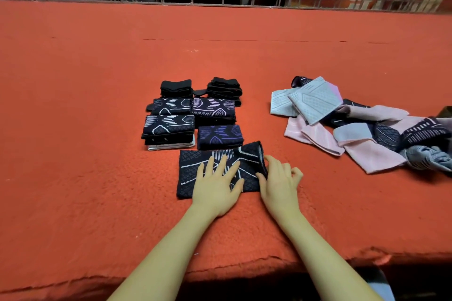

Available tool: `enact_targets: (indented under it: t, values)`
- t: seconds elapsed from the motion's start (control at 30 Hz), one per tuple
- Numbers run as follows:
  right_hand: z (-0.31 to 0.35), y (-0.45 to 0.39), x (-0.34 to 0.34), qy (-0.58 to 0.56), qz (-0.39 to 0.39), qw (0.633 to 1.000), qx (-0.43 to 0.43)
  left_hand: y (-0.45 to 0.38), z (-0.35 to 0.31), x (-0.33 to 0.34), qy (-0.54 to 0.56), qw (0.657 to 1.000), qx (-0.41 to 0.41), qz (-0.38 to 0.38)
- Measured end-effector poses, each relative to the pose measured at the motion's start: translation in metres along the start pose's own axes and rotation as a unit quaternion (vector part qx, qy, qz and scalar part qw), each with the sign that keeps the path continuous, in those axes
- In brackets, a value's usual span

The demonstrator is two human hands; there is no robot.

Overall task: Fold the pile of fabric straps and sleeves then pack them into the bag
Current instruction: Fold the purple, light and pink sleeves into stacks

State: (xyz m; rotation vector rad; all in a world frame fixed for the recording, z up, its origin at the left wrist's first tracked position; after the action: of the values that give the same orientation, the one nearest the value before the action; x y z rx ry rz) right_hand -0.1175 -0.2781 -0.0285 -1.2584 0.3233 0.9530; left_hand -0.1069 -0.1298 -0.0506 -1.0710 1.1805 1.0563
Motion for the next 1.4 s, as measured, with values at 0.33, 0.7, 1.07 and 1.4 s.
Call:
enact_targets:
  t: [0.33, 0.7, 1.07, 1.4]
  values:
    - [0.001, -0.004, -0.006, -0.121, 0.005, 0.992, 0.026, 0.008, 0.023, -0.005, -0.015, 0.999, -0.041, -0.018]
    - [0.07, -0.024, 0.038, -0.095, 0.147, 0.979, -0.107, 0.032, 0.078, -0.01, -0.013, 0.986, -0.115, -0.116]
    - [0.074, -0.003, 0.057, -0.164, 0.291, 0.937, -0.106, 0.036, 0.08, -0.008, -0.007, 0.981, -0.154, -0.119]
    - [0.078, -0.004, 0.063, 0.017, 0.353, 0.934, -0.055, 0.034, 0.082, -0.003, -0.031, 0.974, -0.168, -0.149]
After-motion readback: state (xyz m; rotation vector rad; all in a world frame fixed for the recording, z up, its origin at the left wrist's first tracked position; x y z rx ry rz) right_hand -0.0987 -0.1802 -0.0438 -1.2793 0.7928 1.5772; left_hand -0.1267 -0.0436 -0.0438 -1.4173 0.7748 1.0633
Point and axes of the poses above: each hand's wrist, its own y-axis away from the middle knuckle, its own x-axis out of the palm, z = x × y, the point moved 6 cm from there along -y, towards the middle knuckle, and after that the axes turned 11 degrees about -y, right-handed, at the moved point
